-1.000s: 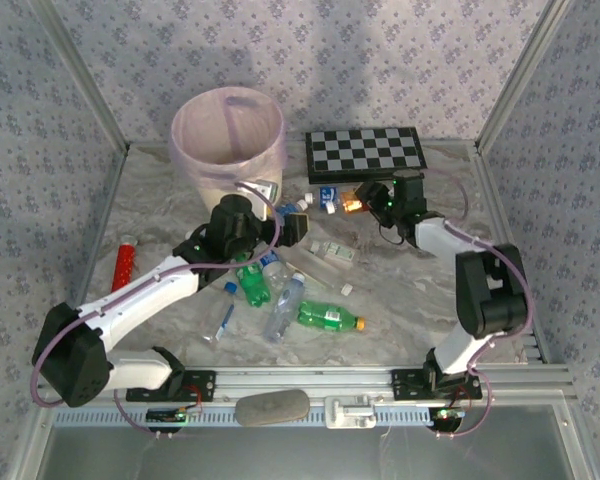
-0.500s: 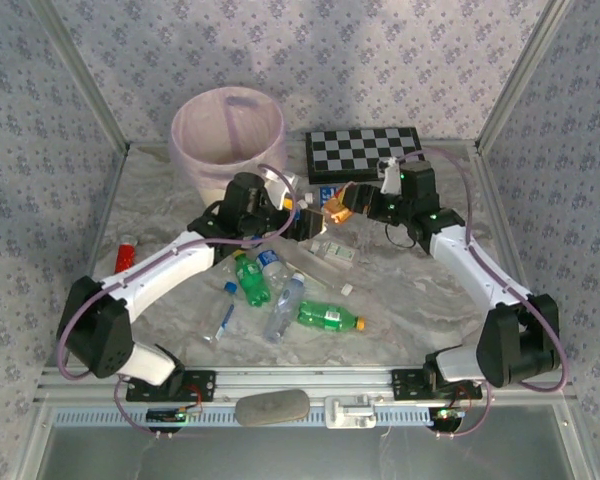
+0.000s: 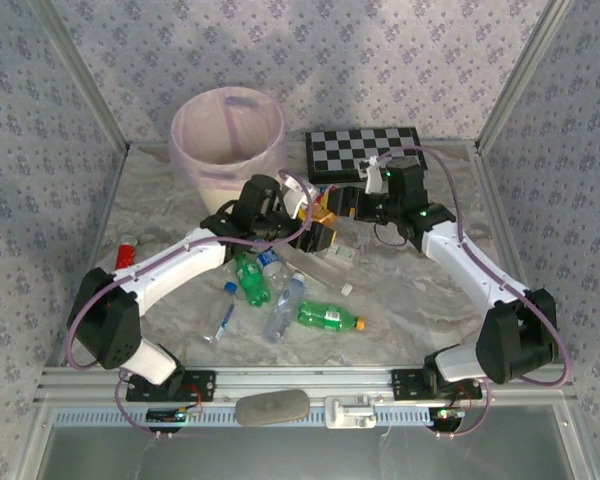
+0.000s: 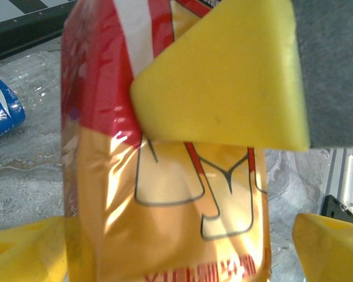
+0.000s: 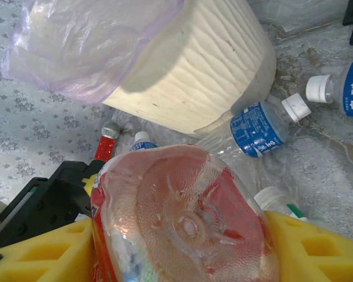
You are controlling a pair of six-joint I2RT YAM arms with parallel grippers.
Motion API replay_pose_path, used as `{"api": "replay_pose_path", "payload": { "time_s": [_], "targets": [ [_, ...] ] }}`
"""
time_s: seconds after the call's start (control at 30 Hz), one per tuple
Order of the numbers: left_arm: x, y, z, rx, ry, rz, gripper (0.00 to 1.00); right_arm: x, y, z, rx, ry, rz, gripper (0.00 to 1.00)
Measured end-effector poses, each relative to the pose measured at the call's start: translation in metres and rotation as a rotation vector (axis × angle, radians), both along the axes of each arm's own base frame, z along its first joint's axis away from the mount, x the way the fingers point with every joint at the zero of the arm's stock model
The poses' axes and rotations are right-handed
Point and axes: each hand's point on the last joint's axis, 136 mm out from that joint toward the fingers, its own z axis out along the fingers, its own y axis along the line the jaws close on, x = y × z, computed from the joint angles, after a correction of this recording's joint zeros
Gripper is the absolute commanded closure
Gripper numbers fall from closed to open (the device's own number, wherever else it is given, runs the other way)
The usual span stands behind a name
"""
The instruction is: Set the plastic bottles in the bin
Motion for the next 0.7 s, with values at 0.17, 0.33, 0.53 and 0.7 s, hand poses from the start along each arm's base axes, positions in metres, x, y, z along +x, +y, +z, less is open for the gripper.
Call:
{"api": "replay_pose_path", "payload": {
  "time_s": [0.17, 0.33, 0.53, 0.7],
  "targets": [
    [0.006, 0.0, -0.002, 0.02, -0.016, 0.01, 0.26, -0.003, 0.006, -0.003, 0.0, 0.008, 0.019, 0.53],
    [0.009, 0.001, -0.003, 0.03, -0.024, 0.024, 0.39, -0.002, 0.007, -0.004, -0.002, 0.013, 0.02, 0.51],
    [0.01, 0.002, -0.003, 0.035, -0.027, 0.037, 0.47, 0.0, 0.009, -0.003, -0.003, 0.015, 0.022, 0.27],
    [0.013, 0.002, -0.002, 0.033, -0.032, 0.054, 0.48, 0.003, 0.008, 0.003, 0.012, 0.016, 0.012, 0.21]
  ]
}}
